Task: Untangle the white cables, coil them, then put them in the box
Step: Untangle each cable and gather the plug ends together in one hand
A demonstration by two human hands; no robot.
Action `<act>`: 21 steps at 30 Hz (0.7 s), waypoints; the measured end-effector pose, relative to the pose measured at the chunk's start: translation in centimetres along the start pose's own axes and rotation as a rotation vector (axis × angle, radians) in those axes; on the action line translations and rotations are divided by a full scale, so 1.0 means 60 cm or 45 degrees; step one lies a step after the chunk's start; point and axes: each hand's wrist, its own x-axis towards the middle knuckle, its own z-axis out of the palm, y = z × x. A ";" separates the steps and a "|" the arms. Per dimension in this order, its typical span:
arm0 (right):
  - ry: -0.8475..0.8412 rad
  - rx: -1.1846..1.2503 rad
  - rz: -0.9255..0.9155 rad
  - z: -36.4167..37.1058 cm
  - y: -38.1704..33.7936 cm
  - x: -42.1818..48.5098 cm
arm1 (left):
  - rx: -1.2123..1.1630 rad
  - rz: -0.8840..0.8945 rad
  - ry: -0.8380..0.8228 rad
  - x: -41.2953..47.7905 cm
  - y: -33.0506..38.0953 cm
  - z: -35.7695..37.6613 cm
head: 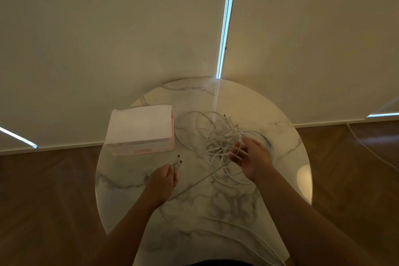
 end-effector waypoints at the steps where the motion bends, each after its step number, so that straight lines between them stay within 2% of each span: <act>1: 0.011 -0.027 0.018 -0.004 -0.005 0.003 | -0.005 -0.029 -0.035 -0.001 -0.001 -0.005; 6: -0.173 -0.390 0.036 -0.008 -0.006 -0.002 | 0.131 -0.043 -0.048 0.007 -0.015 -0.023; 10: -0.313 -0.658 0.029 0.023 0.027 -0.018 | -0.088 -0.017 -0.048 -0.017 0.031 0.005; 16: -0.345 -0.630 -0.030 0.057 0.045 -0.028 | -0.551 -0.081 -0.210 -0.042 0.085 0.064; 17: -0.349 -0.620 -0.037 0.058 0.042 -0.028 | -0.586 -0.091 -0.173 -0.040 0.087 0.067; 21: -0.362 -0.568 -0.050 0.054 0.030 -0.029 | -0.512 -0.115 0.195 -0.023 0.072 0.063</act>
